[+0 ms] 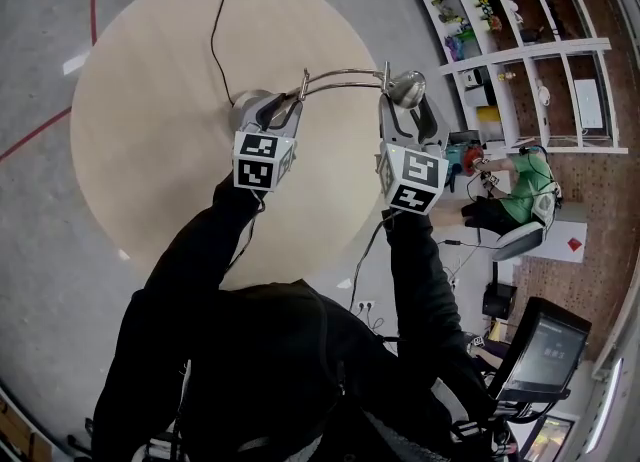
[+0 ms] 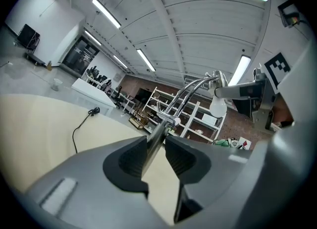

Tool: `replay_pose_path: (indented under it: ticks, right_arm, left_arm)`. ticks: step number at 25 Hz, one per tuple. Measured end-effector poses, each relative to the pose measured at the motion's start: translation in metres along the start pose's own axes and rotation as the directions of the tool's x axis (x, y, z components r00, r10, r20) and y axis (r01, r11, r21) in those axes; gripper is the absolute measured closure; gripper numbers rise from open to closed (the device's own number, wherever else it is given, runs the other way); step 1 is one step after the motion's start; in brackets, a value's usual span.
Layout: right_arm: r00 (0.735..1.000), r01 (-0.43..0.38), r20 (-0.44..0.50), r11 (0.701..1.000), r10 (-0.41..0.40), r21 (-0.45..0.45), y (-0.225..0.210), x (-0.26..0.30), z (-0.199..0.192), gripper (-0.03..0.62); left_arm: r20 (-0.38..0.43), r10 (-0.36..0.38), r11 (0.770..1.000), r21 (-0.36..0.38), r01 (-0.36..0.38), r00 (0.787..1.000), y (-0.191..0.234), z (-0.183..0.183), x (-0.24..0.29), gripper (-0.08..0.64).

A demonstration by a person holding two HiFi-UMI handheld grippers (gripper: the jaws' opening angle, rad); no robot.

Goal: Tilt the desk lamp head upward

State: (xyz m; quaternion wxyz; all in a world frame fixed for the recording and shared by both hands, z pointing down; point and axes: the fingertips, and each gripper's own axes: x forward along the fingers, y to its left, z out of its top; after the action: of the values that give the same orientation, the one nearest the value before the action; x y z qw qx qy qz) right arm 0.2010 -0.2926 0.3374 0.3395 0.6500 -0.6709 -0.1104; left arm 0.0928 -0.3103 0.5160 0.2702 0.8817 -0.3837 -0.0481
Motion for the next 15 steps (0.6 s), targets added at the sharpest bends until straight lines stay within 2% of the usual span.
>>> replay_pose_path:
  ticks: [8,15]
  right_arm:
    - [1.000,0.001,0.002,0.999,-0.001,-0.052,0.000,-0.017,0.023,0.313]
    - [1.000,-0.011,0.003,0.999,0.011,-0.043,0.003,-0.015,0.035,0.314]
  left_arm:
    - [0.020,0.000,0.999,-0.046,0.001,1.000,-0.010,0.009,-0.015,0.437]
    - [0.024,-0.013,0.997,-0.077,0.015,1.000,-0.009,0.011,-0.015,0.437]
